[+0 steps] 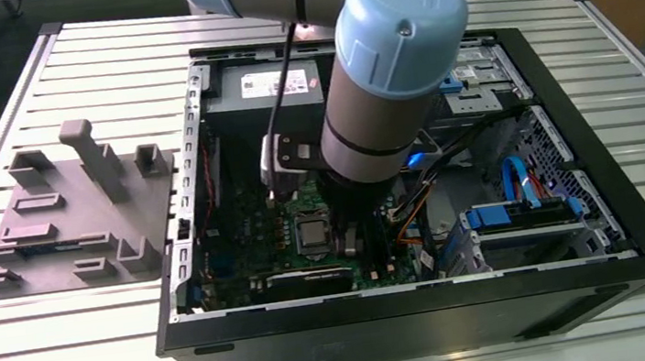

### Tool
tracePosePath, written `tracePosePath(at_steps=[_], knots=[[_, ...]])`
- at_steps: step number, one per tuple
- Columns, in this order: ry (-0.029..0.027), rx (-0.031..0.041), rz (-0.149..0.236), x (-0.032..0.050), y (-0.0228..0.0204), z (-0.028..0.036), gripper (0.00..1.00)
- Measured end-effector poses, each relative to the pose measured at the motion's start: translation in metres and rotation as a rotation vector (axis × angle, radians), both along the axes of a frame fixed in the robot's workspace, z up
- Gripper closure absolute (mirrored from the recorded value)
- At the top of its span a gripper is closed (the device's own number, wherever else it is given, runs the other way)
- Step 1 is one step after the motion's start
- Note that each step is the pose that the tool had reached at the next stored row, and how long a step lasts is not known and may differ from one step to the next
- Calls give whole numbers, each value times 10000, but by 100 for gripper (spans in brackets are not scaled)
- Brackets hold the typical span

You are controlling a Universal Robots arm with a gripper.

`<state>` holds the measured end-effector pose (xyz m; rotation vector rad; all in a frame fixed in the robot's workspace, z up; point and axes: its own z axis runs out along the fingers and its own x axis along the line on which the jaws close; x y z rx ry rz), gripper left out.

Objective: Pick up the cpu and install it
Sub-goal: 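Install the first cpu locking lever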

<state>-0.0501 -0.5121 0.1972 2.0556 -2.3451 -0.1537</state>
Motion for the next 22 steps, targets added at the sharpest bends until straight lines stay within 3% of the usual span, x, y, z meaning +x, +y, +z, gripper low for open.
tracePosePath(at_steps=[3, 12, 22], knots=[[1, -30, 22, 0, -1, -15, 90], [2, -34, 67, 0, -1, -64, 90], [1, -29, 95, 19, 0, -78, 90]])
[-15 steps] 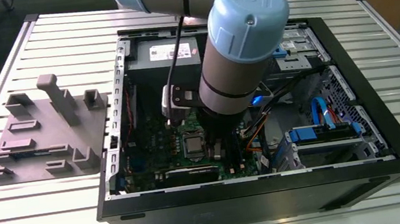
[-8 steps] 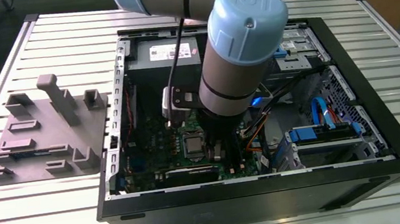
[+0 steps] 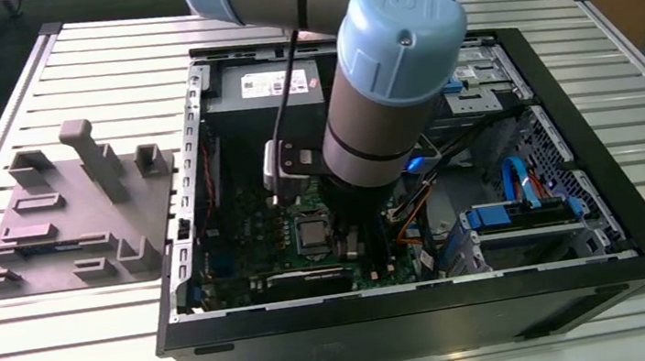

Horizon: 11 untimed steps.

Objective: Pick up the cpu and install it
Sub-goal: 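Install the first cpu locking lever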

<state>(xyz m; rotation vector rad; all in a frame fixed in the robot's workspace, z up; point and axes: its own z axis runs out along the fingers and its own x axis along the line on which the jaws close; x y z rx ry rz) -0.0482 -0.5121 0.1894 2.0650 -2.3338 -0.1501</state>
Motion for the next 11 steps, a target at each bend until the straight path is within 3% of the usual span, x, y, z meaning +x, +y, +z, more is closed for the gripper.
tracePosePath(at_steps=[11], knots=[[-1, 16, 14, 32, 0, -13, 90]])
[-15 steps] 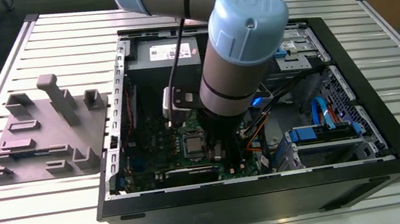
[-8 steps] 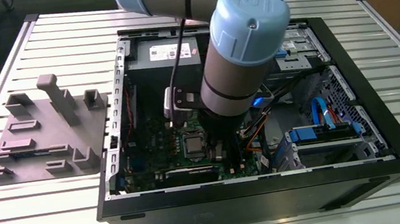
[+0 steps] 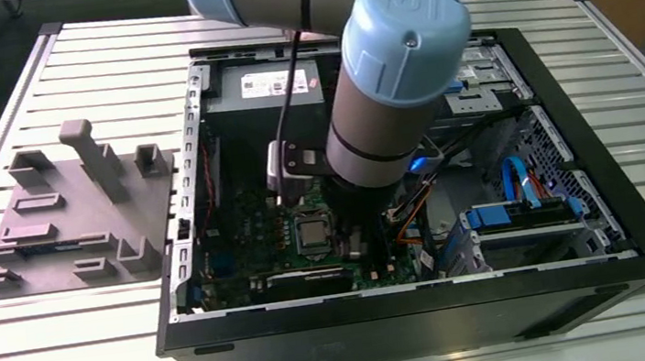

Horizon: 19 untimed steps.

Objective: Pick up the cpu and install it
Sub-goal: 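Install the first cpu locking lever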

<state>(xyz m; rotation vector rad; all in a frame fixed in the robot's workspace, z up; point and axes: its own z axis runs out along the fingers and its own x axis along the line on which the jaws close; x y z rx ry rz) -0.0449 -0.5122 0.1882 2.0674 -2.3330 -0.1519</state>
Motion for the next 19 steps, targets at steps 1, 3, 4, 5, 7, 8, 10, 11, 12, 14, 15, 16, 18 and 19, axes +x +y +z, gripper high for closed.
tracePosePath(at_steps=[1, 3, 4, 5, 7, 8, 10, 11, 12, 14, 15, 16, 18, 19], knots=[[-1, 5, 2, 4, 0, -1, 90], [-1, 15, 6, 10, 1, -5, 90], [0, 17, 7, 12, 1, -5, 90], [0, 18, 8, 13, 1, -5, 90], [-1, 24, 9, 14, 0, -7, 90], [0, 26, 10, 15, 0, -7, 90], [-3, 30, 11, 10, -1, -6, 90], [-2, 37, 12, 6, -1, -4, 90], [-2, 42, 11, 0, -1, -1, 90], [-1, 60, 9, -3, 0, 18, 90], [-3, 65, 9, -3, 0, 39, 90], [-1, 60, 9, -3, -1, 63, 90], [-1, 67, 9, -4, -1, 118, 90], [0, 66, 9, -3, -1, 151, 90]])
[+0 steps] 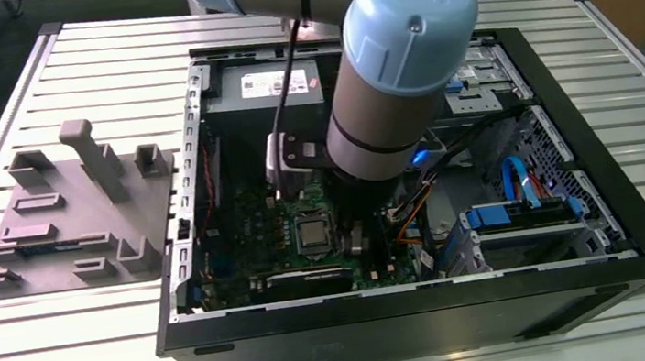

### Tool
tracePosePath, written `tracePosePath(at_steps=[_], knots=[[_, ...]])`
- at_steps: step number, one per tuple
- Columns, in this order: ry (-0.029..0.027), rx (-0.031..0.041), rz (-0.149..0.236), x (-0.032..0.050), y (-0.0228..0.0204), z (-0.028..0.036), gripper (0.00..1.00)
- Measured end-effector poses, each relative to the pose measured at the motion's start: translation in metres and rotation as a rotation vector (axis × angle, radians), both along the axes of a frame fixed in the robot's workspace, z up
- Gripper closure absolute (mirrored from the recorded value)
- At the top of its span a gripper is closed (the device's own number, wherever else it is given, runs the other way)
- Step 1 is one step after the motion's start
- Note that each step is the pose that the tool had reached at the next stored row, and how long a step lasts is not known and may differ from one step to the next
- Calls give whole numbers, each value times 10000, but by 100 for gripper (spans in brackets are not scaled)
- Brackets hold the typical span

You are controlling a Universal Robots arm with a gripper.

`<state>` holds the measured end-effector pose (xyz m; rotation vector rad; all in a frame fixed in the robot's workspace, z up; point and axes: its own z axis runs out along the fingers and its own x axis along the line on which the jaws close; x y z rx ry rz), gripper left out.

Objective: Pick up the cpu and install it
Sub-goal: 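Install the first cpu locking lever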

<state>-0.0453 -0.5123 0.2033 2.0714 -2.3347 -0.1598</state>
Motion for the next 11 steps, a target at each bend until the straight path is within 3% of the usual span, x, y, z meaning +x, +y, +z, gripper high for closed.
tracePosePath(at_steps=[4, 11], knots=[[1, 3, 0, 0, 0, 115, 90], [0, 5, 3, 0, 0, 115, 90]])
